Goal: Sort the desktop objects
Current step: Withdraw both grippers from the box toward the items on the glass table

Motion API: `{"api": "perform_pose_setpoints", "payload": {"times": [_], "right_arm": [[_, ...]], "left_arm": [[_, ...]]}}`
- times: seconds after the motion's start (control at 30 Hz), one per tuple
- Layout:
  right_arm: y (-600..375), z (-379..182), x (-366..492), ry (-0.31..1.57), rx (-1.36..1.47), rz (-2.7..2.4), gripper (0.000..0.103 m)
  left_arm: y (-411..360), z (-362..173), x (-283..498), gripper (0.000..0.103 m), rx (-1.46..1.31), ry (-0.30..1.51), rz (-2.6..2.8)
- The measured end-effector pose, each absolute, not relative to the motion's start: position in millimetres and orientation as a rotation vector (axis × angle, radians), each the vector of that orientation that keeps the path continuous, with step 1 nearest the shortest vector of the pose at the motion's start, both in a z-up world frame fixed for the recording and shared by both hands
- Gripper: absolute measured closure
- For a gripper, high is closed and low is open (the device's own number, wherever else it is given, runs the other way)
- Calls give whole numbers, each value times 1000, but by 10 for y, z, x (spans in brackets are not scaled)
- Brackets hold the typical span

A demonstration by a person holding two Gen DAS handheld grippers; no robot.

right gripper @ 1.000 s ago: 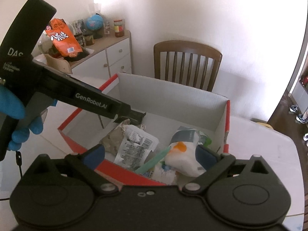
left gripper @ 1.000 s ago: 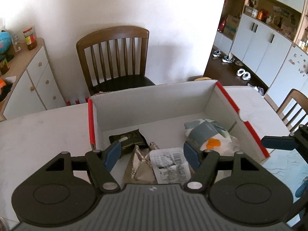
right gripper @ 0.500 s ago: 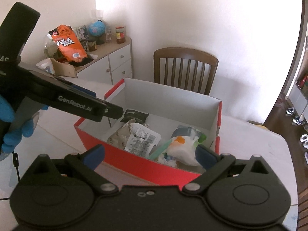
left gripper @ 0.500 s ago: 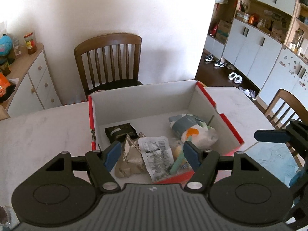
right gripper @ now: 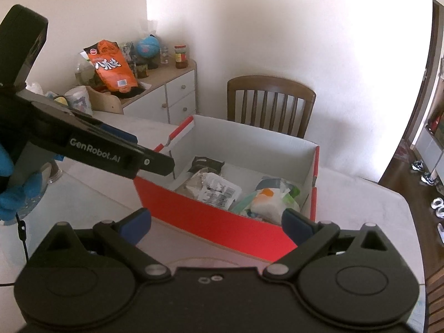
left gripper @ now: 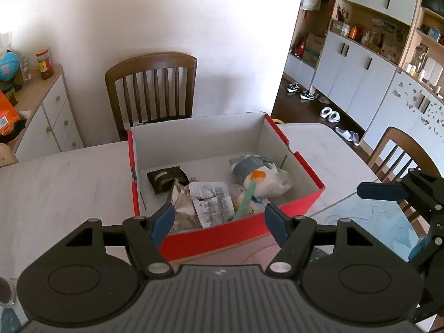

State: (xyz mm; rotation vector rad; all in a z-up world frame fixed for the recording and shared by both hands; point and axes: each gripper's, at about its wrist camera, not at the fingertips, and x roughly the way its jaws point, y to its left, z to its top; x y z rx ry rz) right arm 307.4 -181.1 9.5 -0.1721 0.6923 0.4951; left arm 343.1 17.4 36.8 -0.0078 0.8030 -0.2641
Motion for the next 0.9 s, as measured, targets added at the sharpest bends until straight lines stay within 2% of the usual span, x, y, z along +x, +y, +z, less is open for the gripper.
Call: {"api": "perform_pose_setpoints", "payload": {"times": [0.53,0.63,0.9], "right_arm": [[-1759,148,2665,683,-170,582,0],[-1734,128,2599,685,-174,592,0],[-1746,37,2449,692,-169,579,0]], "left_arm": [[222,398,2969,32,-43,798,-309],[228,378,2899,21,-44,798,-308],[236,337,2726,15,-54,795,-331]]}}
